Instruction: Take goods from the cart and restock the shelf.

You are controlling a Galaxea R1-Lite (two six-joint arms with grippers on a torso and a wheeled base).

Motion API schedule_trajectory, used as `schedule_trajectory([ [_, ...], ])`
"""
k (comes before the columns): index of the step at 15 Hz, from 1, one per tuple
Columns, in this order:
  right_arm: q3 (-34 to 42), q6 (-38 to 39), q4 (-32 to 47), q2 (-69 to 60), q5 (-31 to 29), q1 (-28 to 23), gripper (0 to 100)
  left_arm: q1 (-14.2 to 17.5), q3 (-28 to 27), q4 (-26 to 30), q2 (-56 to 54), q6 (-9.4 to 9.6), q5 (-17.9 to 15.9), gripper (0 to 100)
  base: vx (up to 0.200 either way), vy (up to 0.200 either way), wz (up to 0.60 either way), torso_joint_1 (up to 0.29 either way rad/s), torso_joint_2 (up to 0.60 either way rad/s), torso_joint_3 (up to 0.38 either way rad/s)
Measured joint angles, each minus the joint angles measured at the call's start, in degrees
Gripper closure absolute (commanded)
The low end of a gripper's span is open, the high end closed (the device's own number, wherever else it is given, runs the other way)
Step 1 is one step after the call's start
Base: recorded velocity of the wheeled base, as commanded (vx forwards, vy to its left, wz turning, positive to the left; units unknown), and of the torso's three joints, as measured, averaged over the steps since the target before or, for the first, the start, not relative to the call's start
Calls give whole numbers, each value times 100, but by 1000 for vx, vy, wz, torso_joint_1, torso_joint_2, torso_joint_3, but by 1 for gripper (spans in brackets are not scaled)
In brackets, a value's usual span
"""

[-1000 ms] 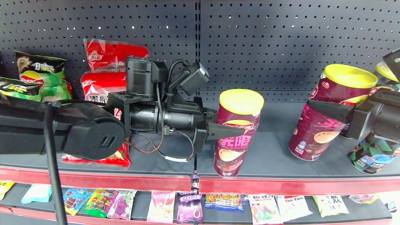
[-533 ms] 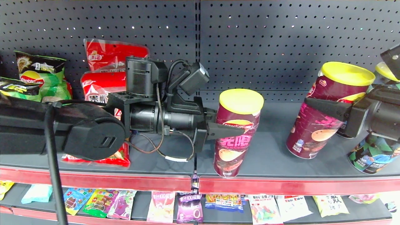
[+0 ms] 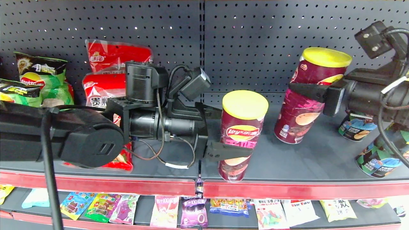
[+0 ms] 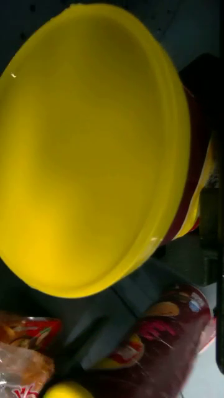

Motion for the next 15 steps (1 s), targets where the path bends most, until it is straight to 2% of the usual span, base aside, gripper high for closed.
schedule_trajectory([
  [3, -575, 20, -13, 600, 35, 152, 100, 110, 462, -10, -271, 0, 79, 0, 0, 0, 0, 0, 0, 0],
  [8, -1549, 438, -216, 1720, 106, 769, 100, 571, 1552, -11, -1089, 0, 246, 0, 0, 0, 0, 0, 0, 0],
  [12, -1843, 468, -232, 2227, 100, 955, 100, 791, 1994, -10, -1502, 1, 283, 0, 0, 0, 0, 0, 0, 0],
  [15, -1871, 484, -229, 2370, 98, 973, 100, 844, 2072, -5, -1626, 1, 283, 0, 0, 0, 0, 0, 0, 0],
])
